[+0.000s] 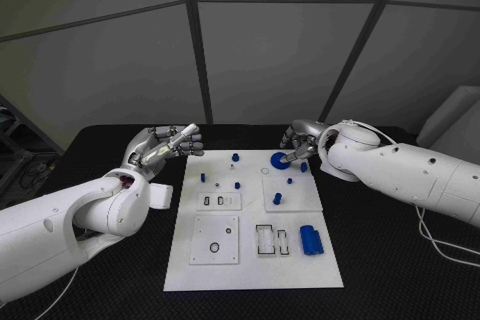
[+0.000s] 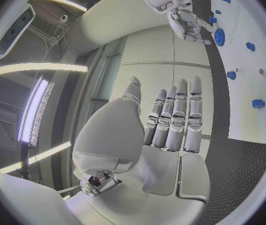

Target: Assemble the parts on the task board

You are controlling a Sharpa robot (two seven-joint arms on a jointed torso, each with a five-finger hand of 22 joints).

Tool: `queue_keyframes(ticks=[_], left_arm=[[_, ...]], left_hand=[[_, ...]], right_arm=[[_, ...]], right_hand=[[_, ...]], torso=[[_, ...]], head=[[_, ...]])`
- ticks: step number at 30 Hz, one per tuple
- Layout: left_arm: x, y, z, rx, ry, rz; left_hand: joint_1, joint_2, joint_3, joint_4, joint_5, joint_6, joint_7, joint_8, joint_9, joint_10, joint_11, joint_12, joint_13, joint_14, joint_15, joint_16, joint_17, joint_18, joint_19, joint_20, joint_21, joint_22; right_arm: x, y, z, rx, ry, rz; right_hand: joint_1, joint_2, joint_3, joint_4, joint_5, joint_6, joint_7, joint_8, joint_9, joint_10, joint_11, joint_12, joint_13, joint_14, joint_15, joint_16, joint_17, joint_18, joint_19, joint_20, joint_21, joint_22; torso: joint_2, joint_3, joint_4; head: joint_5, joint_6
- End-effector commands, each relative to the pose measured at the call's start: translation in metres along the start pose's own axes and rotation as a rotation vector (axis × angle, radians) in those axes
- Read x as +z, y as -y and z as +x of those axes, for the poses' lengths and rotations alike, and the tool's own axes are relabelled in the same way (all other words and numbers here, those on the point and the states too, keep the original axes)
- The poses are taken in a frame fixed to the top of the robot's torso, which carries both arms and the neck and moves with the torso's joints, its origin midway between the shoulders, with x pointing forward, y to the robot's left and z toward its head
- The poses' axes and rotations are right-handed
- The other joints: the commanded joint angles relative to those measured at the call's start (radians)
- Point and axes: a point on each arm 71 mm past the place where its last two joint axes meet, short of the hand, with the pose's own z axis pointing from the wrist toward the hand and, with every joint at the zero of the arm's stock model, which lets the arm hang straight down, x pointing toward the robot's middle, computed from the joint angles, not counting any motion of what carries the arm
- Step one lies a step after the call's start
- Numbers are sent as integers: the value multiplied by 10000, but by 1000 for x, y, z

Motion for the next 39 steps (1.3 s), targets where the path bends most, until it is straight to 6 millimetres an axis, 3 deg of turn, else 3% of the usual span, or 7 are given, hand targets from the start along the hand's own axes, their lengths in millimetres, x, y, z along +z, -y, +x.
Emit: queue_keyframes(ticks=[1,39], left_arm=[[0,1,1,13,-135,55],[1,1,0,30,-102,28]], left_hand=[[-22,78,10,-50,-48,38,30,-57,-4,-20,-7,-14,3,-6,61,-44,11,66,56,20,-39,-10],[-21,85,8,-58,-47,35,37,-65,-5,-31,-2,-26,1,-7,63,-54,13,67,57,21,-45,-17]], right_arm=[[1,-1,1,-47,-243,-46],[6,0,9,-229,-987,70]], right_hand=[[132,8,21,63,53,55,-29,53,-5,69,-17,51,14,836,73,41,1665,-62,61,-29,34,2],[272,147,86,19,127,165,-61,124,-23,243,-42,544,567,848,54,80,1738,-63,36,-43,47,24]], torso=[[1,2,-15],[7,11,-13]], head=[[20,-9],[7,-81]])
